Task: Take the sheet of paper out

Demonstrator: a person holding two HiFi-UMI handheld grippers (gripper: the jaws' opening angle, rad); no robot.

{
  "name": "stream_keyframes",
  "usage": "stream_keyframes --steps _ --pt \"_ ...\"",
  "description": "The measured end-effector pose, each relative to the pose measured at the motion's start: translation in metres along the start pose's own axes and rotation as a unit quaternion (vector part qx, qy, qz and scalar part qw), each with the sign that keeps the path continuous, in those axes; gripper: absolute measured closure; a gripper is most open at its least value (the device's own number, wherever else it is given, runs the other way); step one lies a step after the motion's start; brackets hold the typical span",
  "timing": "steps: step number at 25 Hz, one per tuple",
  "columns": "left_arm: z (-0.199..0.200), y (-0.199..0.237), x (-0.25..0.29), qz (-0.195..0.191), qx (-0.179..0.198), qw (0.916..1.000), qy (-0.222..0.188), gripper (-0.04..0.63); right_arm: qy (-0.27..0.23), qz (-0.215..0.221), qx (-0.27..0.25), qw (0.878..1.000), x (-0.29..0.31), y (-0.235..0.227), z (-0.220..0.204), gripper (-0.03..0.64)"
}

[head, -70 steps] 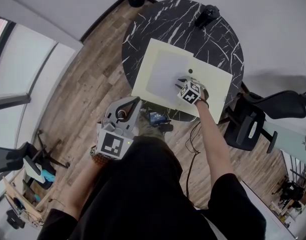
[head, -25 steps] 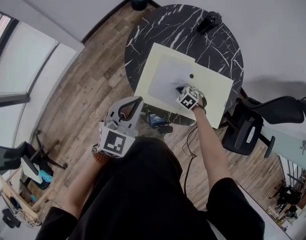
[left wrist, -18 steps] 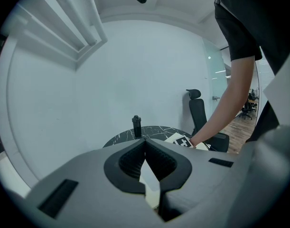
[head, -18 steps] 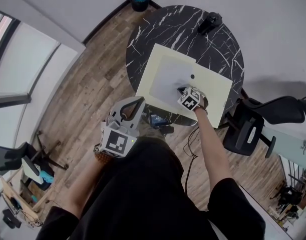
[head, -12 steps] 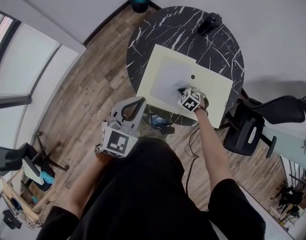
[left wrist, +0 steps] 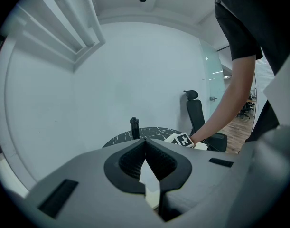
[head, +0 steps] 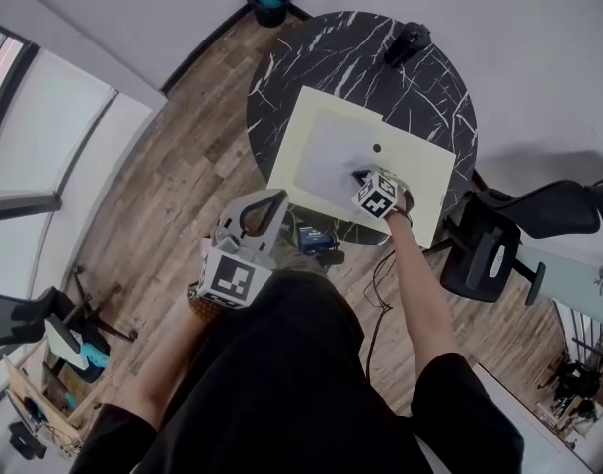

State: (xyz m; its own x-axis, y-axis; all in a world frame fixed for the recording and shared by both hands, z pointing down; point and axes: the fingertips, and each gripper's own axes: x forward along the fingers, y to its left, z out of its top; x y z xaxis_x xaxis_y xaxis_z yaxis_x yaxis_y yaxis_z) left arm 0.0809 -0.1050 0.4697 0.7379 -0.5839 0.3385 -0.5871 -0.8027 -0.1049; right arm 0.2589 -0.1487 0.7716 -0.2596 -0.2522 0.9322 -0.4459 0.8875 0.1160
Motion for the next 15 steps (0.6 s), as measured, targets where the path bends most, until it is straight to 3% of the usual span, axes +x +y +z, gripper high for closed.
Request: stream_keyframes --steps 2,15 --pt "0.000 -0.001 0.000 -0.008 0.017 0.9998 -0.002 0.597 -0.001 -0.005 0.002 1.000 -0.004 0.000 -0.001 0.617" --pt "0.006 -0.011 0.002 -0.023 0.024 0.9994 -0.012 0.597 -0.007 -0.041 0.011 0.999 -0.027 -0.004 -0.009 0.618"
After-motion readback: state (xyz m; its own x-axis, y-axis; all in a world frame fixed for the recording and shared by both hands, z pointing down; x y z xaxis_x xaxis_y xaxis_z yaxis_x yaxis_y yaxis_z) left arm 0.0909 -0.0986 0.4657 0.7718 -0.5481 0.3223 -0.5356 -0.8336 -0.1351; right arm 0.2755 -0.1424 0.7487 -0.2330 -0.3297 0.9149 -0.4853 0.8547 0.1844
